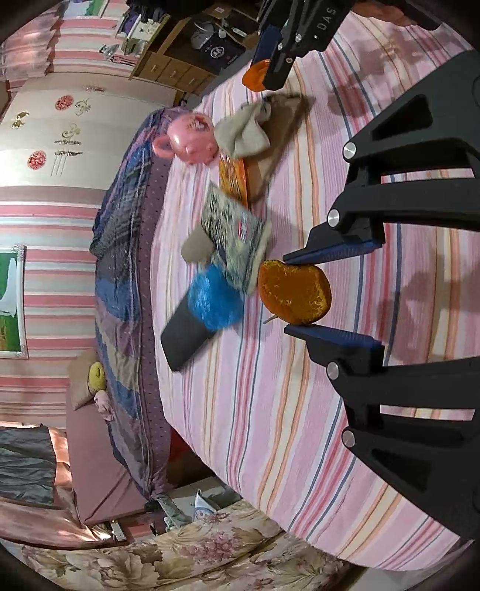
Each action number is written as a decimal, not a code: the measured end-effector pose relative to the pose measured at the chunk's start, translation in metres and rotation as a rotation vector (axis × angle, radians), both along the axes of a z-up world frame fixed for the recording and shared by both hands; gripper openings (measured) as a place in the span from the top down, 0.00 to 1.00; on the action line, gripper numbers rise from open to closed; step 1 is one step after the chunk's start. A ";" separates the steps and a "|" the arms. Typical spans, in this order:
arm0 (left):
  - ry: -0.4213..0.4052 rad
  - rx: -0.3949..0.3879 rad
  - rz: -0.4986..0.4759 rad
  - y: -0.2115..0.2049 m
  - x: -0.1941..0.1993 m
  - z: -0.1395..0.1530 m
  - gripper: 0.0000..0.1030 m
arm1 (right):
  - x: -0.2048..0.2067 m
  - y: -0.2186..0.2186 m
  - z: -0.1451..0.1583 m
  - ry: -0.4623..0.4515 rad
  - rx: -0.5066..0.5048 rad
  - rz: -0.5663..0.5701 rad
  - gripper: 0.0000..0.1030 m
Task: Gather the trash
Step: 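Carry the orange peel and orange cap over the blue basket, then open the left gripper to drop the peel while the right drops the cap, then move both grippers back over the bed, then grasp the grey cloth with black strap using the right gripper, then grasp the printed snack bag with the left gripper while the right holds the cloth, then lift the snack bag and grey cloth up off the bed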
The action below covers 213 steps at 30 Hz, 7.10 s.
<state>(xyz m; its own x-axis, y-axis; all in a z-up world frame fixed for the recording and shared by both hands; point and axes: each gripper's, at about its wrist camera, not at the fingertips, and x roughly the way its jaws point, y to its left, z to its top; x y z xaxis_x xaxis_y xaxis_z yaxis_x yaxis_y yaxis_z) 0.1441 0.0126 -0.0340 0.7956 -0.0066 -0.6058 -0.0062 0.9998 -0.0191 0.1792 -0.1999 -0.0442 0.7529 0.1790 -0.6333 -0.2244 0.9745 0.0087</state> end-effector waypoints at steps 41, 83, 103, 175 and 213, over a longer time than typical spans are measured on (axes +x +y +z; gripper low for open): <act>-0.032 -0.047 -0.513 -0.365 -0.058 -0.004 0.70 | -0.152 -0.379 -0.002 -0.036 -0.017 -0.515 0.61; -0.103 -0.020 -0.349 -0.275 -0.029 0.022 0.07 | -0.119 -0.337 0.014 -0.100 0.036 -0.594 0.18; -0.109 0.086 -0.114 -0.081 0.028 0.022 0.06 | -0.049 -0.208 0.024 -0.101 -0.037 -0.370 0.14; 0.060 -0.012 -0.117 -0.037 0.093 -0.028 0.85 | 0.021 -0.094 -0.002 -0.035 -0.043 -0.080 0.77; -0.105 -0.019 -0.094 -0.024 -0.043 0.044 1.00 | -0.027 -0.123 0.019 -0.102 0.004 -0.108 0.77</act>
